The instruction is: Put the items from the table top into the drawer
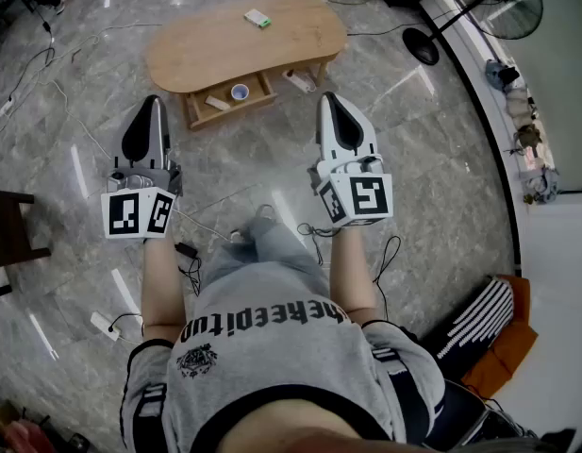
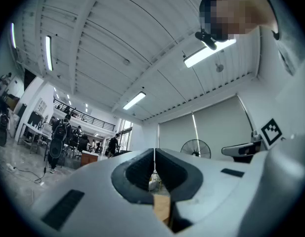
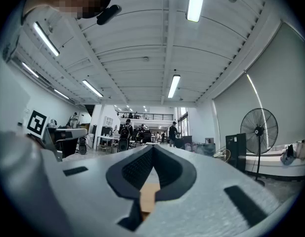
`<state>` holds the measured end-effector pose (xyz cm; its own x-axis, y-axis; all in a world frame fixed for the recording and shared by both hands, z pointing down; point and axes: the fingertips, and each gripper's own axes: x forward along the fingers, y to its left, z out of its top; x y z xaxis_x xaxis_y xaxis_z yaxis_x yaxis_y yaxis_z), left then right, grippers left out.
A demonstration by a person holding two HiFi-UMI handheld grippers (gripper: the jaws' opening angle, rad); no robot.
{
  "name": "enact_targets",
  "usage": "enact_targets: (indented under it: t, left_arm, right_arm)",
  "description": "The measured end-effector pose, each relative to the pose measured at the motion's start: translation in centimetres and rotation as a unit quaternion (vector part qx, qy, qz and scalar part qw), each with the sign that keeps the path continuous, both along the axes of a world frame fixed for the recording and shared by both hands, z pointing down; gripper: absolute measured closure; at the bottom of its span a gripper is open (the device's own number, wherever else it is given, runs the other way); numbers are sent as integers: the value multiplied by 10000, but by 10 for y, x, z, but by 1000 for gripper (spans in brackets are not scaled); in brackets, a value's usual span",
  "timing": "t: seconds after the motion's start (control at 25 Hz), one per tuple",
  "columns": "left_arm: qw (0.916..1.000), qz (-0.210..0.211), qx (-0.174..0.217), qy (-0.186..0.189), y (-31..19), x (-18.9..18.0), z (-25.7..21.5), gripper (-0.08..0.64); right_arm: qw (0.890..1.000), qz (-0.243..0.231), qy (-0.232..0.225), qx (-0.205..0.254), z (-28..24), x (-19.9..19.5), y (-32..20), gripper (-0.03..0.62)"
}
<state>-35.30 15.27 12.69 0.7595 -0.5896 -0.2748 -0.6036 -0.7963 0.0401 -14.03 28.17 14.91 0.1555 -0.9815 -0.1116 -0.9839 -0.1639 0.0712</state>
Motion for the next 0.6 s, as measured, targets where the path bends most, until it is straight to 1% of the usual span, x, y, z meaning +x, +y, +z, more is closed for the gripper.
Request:
enact_targets:
  t: [0.44,0.6]
  left_arm:
    - [10000,-50,39,22,9,-14,-4,549]
    - [10000,-30,81,47,11,-19,-8,549]
  right_arm:
    - [10000,-65,-5,56,-3,-12,5,589]
    - [9999,28,-71,118,-4,-12,7,589]
